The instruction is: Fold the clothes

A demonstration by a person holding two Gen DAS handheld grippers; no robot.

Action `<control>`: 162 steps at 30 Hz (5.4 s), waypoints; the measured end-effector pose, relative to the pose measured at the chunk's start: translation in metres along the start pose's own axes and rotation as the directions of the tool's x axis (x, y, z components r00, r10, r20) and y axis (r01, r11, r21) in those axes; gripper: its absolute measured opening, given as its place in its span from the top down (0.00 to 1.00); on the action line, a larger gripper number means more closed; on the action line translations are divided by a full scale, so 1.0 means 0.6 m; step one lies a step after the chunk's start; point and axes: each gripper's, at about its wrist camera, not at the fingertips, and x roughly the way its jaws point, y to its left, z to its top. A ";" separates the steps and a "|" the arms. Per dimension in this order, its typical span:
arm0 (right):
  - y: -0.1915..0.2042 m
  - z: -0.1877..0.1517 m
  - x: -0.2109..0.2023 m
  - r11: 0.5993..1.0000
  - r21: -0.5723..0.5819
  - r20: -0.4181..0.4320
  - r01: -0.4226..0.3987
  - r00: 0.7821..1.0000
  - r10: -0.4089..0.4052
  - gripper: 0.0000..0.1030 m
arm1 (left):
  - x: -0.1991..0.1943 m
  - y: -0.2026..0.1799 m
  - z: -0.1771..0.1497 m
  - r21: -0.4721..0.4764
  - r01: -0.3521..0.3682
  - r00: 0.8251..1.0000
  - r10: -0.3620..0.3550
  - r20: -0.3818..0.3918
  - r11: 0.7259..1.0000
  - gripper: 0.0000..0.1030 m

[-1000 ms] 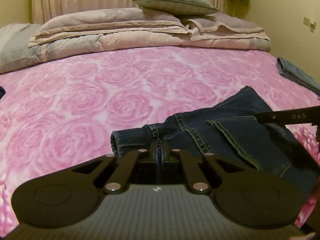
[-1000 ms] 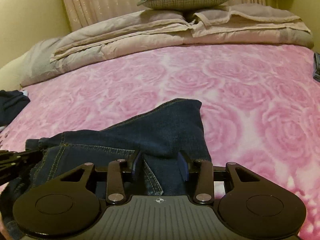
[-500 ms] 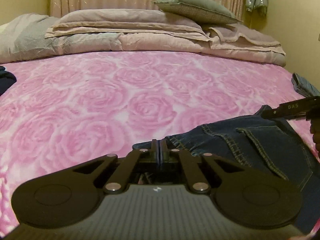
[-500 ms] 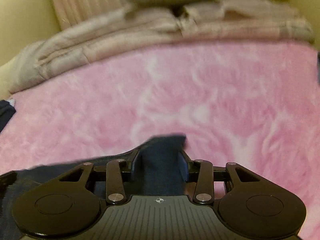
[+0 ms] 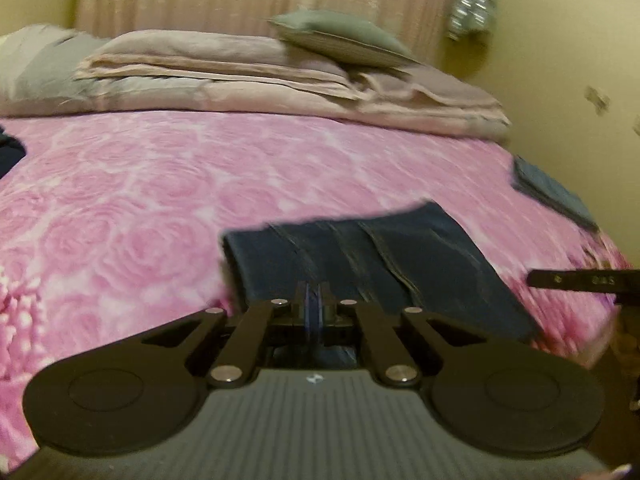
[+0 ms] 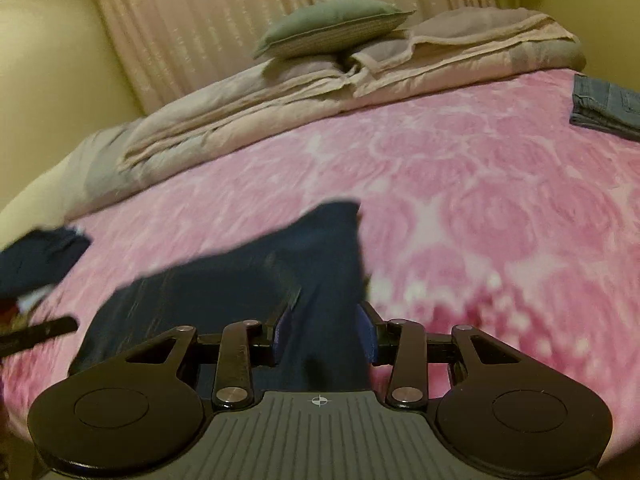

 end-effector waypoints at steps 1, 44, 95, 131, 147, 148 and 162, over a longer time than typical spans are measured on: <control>0.011 -0.016 -0.010 1.000 -0.022 0.003 0.010 1.000 -0.010 0.61 | -0.001 -0.007 -0.011 0.016 -0.003 1.000 0.003 -0.008 1.000 0.98; 0.117 -0.085 -0.076 0.985 -0.059 -0.041 0.164 0.985 -0.167 0.08 | -0.101 -0.055 -0.042 -0.031 -0.288 0.947 0.280 -0.158 0.957 0.68; 0.070 0.021 0.040 0.869 0.342 -0.193 0.357 0.932 -0.307 0.08 | 0.052 0.123 0.175 -0.155 -0.028 0.975 -0.007 -0.220 0.987 0.70; 0.118 -0.177 -0.009 -0.030 0.999 0.021 -0.039 0.882 -0.471 0.51 | 0.575 -0.012 0.273 -0.169 0.668 0.356 -0.510 -0.783 0.725 0.67; 0.123 -0.150 0.005 0.121 0.984 -0.056 0.132 0.870 -0.490 0.91 | 0.567 0.007 0.292 -0.215 0.772 0.288 -0.632 -0.720 0.598 0.98; 0.123 -0.151 0.008 0.123 0.983 -0.060 0.137 0.870 -0.490 0.91 | 0.576 0.011 0.283 -0.222 0.757 0.292 -0.622 -0.727 0.614 0.98; 0.184 -0.178 0.002 0.102 0.994 0.012 0.034 0.906 -0.422 0.48 | 0.554 0.085 0.248 -0.325 0.671 0.214 -0.593 -0.776 0.667 0.70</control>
